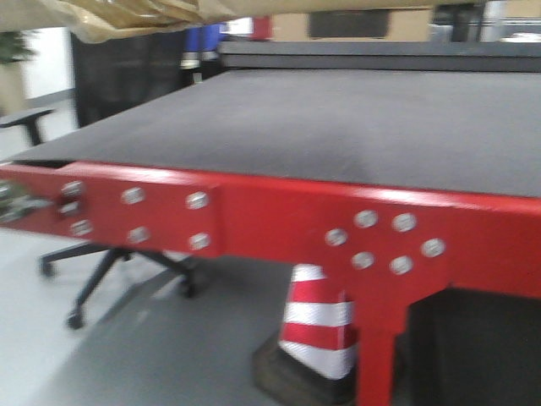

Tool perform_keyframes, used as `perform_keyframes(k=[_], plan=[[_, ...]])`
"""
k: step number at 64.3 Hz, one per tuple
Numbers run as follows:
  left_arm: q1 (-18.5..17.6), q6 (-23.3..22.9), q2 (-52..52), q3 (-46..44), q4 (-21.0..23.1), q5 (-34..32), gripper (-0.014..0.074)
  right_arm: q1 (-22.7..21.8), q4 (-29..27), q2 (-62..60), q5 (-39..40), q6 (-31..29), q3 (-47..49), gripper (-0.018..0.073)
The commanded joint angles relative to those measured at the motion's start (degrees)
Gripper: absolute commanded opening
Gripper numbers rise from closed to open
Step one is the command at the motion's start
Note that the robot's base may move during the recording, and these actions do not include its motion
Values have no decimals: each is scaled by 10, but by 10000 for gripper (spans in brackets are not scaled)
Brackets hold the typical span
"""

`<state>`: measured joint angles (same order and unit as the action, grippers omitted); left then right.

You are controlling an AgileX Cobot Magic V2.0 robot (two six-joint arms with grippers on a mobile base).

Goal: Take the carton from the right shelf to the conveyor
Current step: 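Hold the carton and drive up to the red-framed conveyor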

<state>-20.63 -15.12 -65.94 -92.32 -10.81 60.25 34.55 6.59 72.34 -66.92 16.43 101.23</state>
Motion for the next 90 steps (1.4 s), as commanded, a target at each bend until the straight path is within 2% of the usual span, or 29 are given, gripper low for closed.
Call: perform_keyframes(k=[1, 12, 90], plan=[[1, 5, 4, -2, -63, -17, -13, -1, 2, -9, 18, -5, 5, -68], [1, 5, 4, -2, -90, -17, -13, -1, 2, -9, 18, -5, 5, -68], [1, 5, 3, -2, -90, -17, -13, -1, 2, -9, 18, -5, 5, -68]])
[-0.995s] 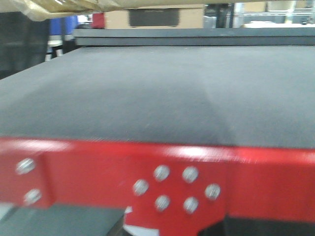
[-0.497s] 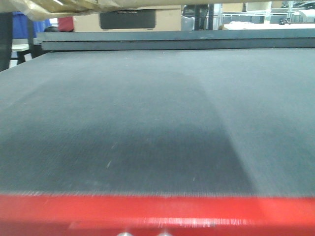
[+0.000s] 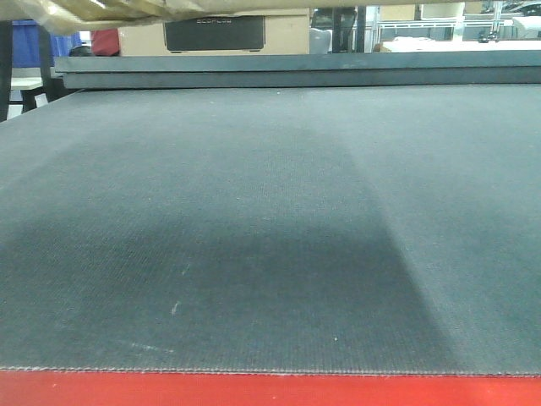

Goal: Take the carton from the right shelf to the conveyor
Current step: 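Hold the carton and drive up to the red-framed conveyor, then lower the carton onto the grey belt and open both grippers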

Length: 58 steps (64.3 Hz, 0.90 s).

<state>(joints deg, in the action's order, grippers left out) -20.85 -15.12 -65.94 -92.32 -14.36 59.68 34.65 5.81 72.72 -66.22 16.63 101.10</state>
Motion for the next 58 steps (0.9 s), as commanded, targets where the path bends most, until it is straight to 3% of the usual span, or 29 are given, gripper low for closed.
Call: perform_keyframes(k=[1, 48, 58], plan=[[3, 5, 3, -2, -55, -11, -13, -2, 10, -13, 11, -6, 6, -68], [3, 5, 3, -2, -54, -11, -13, -2, 10, -13, 11, -6, 6, -68], [3, 5, 2, -2, -22, -17, -13, -2, 5, -13, 10, -6, 6, -68]])
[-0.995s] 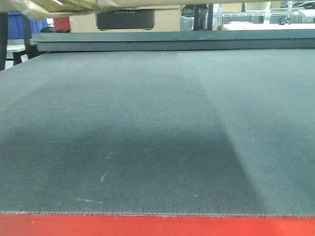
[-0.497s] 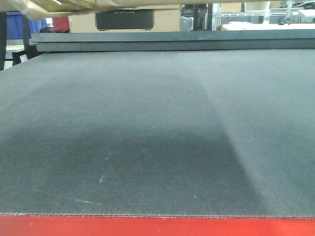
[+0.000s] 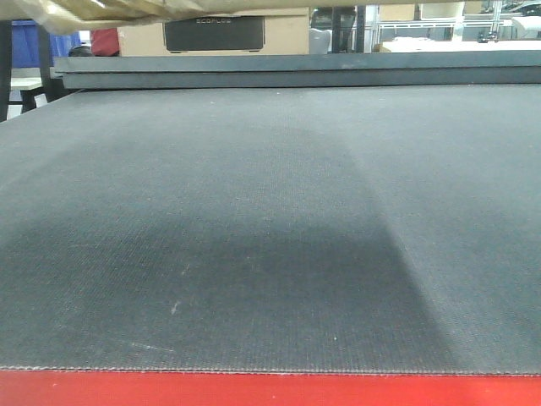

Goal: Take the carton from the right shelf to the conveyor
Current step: 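Lower the carton onto the grey belt and open both grippers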

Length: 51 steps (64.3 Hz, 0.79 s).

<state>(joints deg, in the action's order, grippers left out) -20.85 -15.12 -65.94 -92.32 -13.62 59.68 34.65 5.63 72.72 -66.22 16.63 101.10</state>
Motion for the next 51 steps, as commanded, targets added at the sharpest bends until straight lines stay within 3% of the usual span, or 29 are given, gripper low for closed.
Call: perform_keyframes(k=[1, 15, 30, 51], plan=[[3, 5, 0, -2, -30, -18, -13, -2, 7, -13, 10, -6, 6, -68], [27, 5, -47, -2, -22, -57, -13, -11, 22, 24, 41, -6, 6, -68], [74, 4, -142, 1, 10, -70, -13, -53, 37, 116, 90, -6, 6, -68], [76, 4, -236, 4, -2, -126, -13, -83, 36, 265, 98, -6, 6, -68]])
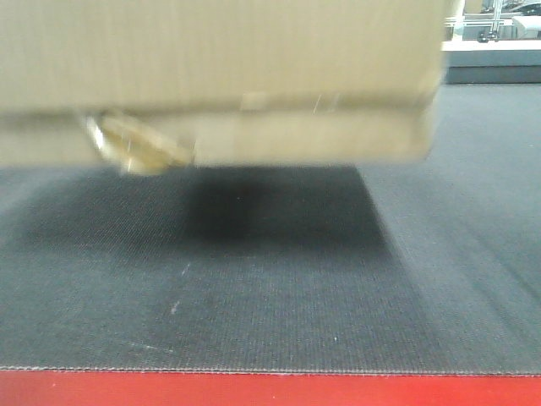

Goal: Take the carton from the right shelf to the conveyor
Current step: 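Lower the carton onto the grey belt and open both grippers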

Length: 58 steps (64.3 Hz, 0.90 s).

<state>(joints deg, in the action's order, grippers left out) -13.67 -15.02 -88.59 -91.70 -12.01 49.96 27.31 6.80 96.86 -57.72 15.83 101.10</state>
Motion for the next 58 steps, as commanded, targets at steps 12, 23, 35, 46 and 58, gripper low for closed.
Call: perform_keyframes(k=[12, 23, 35, 46, 58], plan=[[4, 3, -31, -2, -18, -28, -13, -9, 26, 42, 27, 2, 6, -62], [4, 3, -33, -2, -18, -14, 93, -9, 26, 41, 31, 2, 14, 212], [4, 3, -25, -12, -16, -10, 572, -9, 27, 39, 3, 2, 58, 571], [4, 2, -9, -51, -12, 35, 524, -9, 36, 15, -14, 2, 97, 512], [4, 15, 25, -74, -22, 75, 294, -9, 79, -30, -42, 2, 97, 267]])
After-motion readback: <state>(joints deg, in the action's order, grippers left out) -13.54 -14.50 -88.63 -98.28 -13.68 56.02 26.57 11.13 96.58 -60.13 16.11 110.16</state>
